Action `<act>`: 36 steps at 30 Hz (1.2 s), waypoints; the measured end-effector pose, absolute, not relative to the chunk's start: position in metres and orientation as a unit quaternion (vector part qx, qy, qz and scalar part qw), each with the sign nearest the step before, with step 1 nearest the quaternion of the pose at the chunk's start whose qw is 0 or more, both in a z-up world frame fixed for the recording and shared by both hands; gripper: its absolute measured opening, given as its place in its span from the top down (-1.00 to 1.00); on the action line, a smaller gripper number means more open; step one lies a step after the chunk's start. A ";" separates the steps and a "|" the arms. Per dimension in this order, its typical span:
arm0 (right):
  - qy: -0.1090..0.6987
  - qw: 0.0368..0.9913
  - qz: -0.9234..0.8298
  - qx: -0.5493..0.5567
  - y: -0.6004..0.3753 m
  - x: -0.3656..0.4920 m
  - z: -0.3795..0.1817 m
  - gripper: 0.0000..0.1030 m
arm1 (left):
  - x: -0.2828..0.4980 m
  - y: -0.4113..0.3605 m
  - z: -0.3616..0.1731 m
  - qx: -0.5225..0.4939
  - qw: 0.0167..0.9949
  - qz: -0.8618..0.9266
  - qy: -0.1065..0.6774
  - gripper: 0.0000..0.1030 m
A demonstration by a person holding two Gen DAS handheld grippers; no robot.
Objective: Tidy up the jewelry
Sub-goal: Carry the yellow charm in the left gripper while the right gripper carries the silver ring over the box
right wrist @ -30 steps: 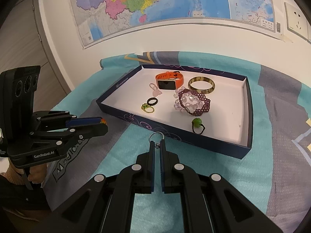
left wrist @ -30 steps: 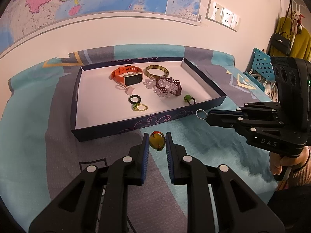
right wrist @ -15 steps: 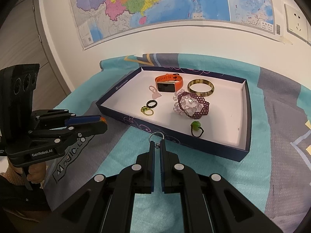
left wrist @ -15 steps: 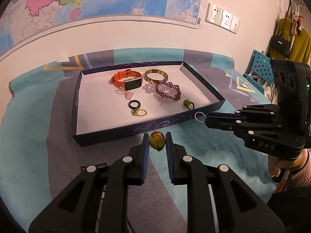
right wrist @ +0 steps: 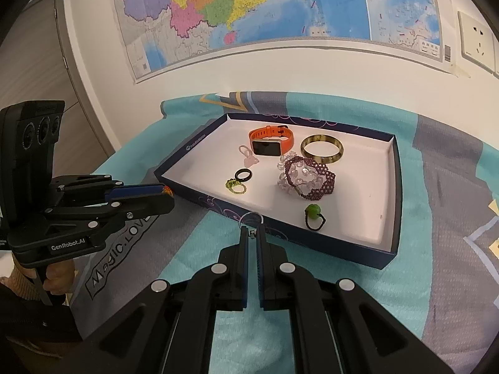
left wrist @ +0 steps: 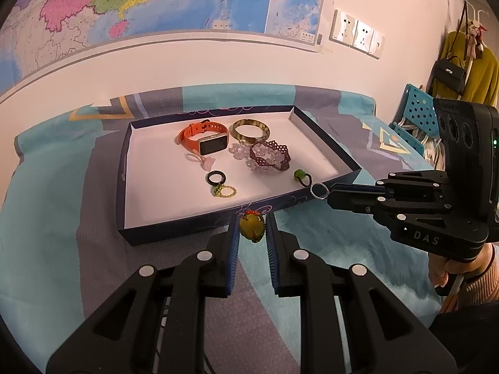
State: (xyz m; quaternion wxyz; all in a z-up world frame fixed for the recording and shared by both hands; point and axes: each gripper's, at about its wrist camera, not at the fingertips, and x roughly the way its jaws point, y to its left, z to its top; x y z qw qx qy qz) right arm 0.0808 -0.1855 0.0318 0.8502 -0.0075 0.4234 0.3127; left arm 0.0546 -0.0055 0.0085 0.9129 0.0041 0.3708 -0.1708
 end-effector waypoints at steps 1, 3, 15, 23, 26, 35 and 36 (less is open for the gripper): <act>0.423 0.850 0.313 -0.008 -0.185 0.081 0.032 0.93 | 0.055 -0.005 0.009 0.004 0.913 -0.171 0.370 0.66; 0.423 0.851 0.313 -0.007 -0.186 0.081 0.032 0.93 | 0.056 -0.005 0.010 0.004 0.914 -0.170 0.370 0.66; 0.421 0.851 0.313 -0.006 -0.184 0.082 0.034 0.93 | 0.058 -0.007 0.015 0.004 0.916 -0.172 0.363 0.66; 0.418 0.853 0.313 -0.006 -0.183 0.084 0.035 0.93 | 0.060 -0.007 0.018 0.003 0.918 -0.169 0.359 0.66; 0.418 0.853 0.313 -0.007 -0.182 0.085 0.035 0.93 | 0.062 -0.007 0.019 0.004 0.918 -0.169 0.358 0.66; 0.416 0.854 0.312 -0.007 -0.181 0.088 0.036 0.93 | 0.064 -0.007 0.022 0.003 0.920 -0.168 0.354 0.66; 0.416 0.854 0.312 -0.006 -0.181 0.088 0.037 0.93 | 0.065 -0.007 0.023 0.003 0.920 -0.168 0.353 0.66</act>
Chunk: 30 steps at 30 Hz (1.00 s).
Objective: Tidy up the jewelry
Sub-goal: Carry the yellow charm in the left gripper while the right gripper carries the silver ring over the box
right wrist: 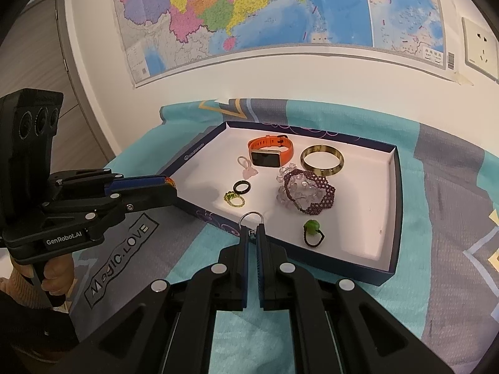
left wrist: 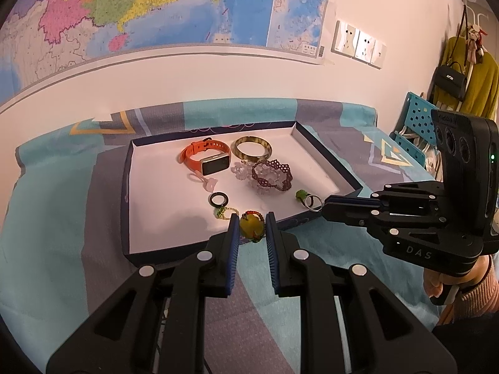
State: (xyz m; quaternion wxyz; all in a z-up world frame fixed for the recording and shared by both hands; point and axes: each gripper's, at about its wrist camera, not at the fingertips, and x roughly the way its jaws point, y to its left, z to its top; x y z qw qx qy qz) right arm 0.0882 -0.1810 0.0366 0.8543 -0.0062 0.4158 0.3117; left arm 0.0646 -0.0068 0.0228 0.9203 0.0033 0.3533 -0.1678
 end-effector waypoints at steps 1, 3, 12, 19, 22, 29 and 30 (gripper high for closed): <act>0.415 0.855 0.312 -0.006 -0.181 0.089 0.037 0.93 | 0.065 -0.007 0.023 0.004 0.920 -0.167 0.353 0.66; 0.415 0.855 0.311 -0.006 -0.181 0.091 0.038 0.93 | 0.066 -0.007 0.023 0.003 0.920 -0.167 0.353 0.66; 0.413 0.856 0.310 -0.007 -0.179 0.095 0.037 0.93 | 0.071 -0.006 0.023 0.003 0.922 -0.163 0.353 0.66; 0.414 0.856 0.310 -0.004 -0.180 0.101 0.037 0.93 | 0.077 -0.005 0.022 0.002 0.921 -0.159 0.355 0.66; 0.415 0.856 0.309 -0.003 -0.180 0.104 0.036 0.93 | 0.080 -0.004 0.021 0.001 0.921 -0.157 0.356 0.66; 0.415 0.856 0.309 -0.002 -0.180 0.109 0.035 0.93 | 0.086 -0.004 0.019 0.001 0.920 -0.154 0.359 0.66; 0.415 0.856 0.309 -0.003 -0.179 0.110 0.035 0.93 | 0.088 -0.003 0.018 0.001 0.920 -0.153 0.360 0.66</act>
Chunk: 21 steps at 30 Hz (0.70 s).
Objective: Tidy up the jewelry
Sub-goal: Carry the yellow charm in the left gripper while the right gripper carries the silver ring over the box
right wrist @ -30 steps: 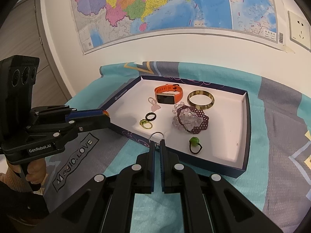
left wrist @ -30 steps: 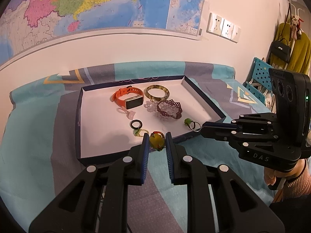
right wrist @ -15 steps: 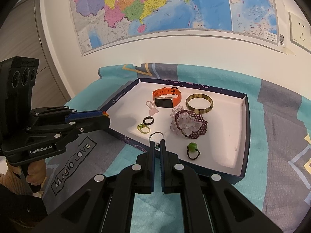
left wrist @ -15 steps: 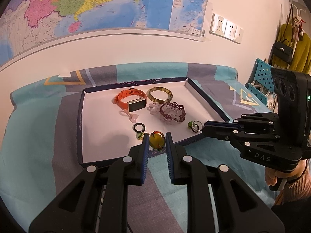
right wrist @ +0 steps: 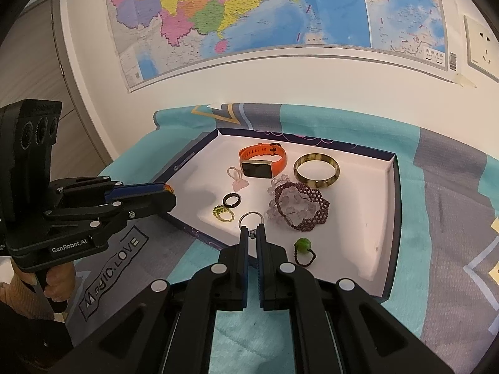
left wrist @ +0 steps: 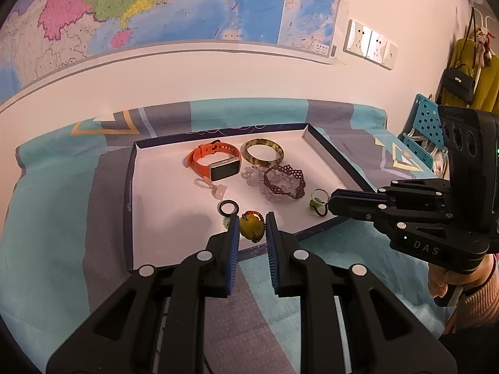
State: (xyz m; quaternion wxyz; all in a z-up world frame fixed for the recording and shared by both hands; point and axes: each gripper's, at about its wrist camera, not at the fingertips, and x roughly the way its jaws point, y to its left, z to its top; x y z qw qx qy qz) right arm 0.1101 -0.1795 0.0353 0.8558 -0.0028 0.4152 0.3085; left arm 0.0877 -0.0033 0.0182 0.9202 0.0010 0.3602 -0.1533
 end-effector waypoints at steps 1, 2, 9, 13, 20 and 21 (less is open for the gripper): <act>0.415 0.856 0.308 -0.004 -0.179 0.110 0.035 0.93 | 0.088 -0.004 0.018 0.001 0.920 -0.153 0.360 0.66; 0.415 0.856 0.308 -0.004 -0.179 0.111 0.035 0.93 | 0.089 -0.004 0.017 0.000 0.920 -0.152 0.361 0.66; 0.417 0.856 0.306 -0.005 -0.179 0.117 0.034 0.93 | 0.093 -0.004 0.015 -0.001 0.920 -0.148 0.364 0.66; 0.419 0.856 0.303 -0.007 -0.178 0.119 0.032 0.93 | 0.098 -0.004 0.013 -0.002 0.919 -0.145 0.367 0.66; 0.421 0.856 0.300 -0.007 -0.178 0.125 0.030 0.93 | 0.103 -0.005 0.011 -0.001 0.918 -0.143 0.369 0.66; 0.421 0.856 0.300 -0.007 -0.178 0.126 0.029 0.93 | 0.103 -0.005 0.011 0.000 0.918 -0.143 0.369 0.66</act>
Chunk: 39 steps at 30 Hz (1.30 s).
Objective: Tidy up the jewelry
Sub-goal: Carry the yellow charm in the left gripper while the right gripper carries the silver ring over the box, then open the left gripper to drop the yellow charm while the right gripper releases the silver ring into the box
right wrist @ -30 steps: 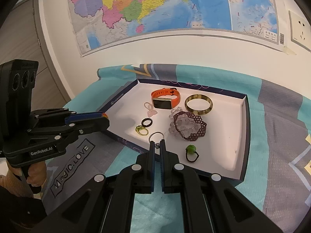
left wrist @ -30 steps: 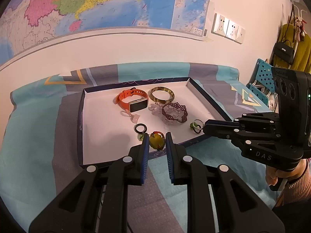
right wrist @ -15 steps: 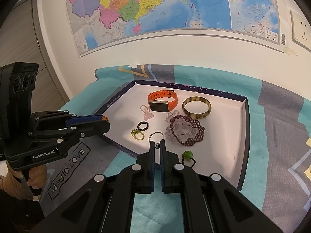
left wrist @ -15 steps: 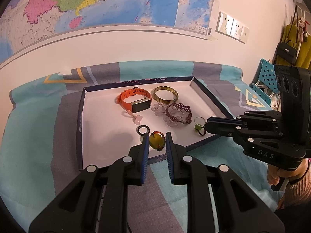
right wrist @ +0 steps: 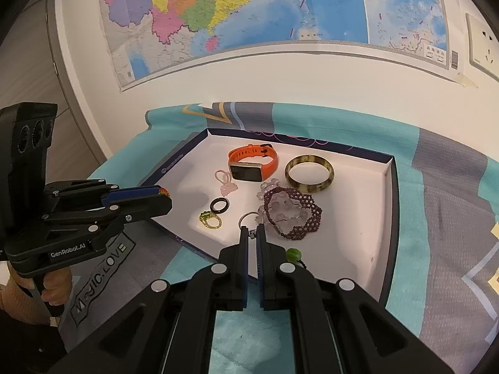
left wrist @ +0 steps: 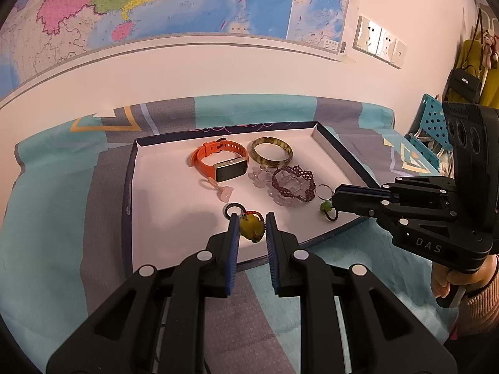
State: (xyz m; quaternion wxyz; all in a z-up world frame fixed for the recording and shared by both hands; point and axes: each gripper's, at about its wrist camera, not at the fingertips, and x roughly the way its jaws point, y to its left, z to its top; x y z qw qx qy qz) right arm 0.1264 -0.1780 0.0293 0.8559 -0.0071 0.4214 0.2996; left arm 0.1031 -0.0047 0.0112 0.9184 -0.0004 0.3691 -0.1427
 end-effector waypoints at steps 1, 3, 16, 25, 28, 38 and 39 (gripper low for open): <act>0.422 0.856 0.299 -0.007 -0.178 0.128 0.029 0.93 | 0.103 -0.005 0.011 0.000 0.918 -0.142 0.369 0.66; 0.423 0.856 0.299 -0.008 -0.178 0.130 0.028 0.93 | 0.105 -0.005 0.011 -0.001 0.918 -0.142 0.370 0.66; 0.428 0.854 0.295 -0.009 -0.179 0.138 0.024 0.93 | 0.113 -0.006 0.009 -0.002 0.917 -0.137 0.374 0.66; 0.434 0.852 0.292 -0.013 -0.177 0.143 0.021 0.93 | 0.119 -0.007 0.004 -0.001 0.915 -0.133 0.381 0.66; 0.436 0.851 0.291 -0.013 -0.177 0.145 0.019 0.93 | 0.123 -0.007 0.002 -0.002 0.913 -0.132 0.385 0.66; 0.444 0.849 0.286 -0.014 -0.173 0.151 0.011 0.93 | 0.134 -0.007 -0.009 -0.008 0.907 -0.129 0.400 0.66; 0.445 0.849 0.284 -0.015 -0.173 0.152 0.010 0.93 | 0.135 -0.008 -0.010 -0.008 0.906 -0.129 0.402 0.66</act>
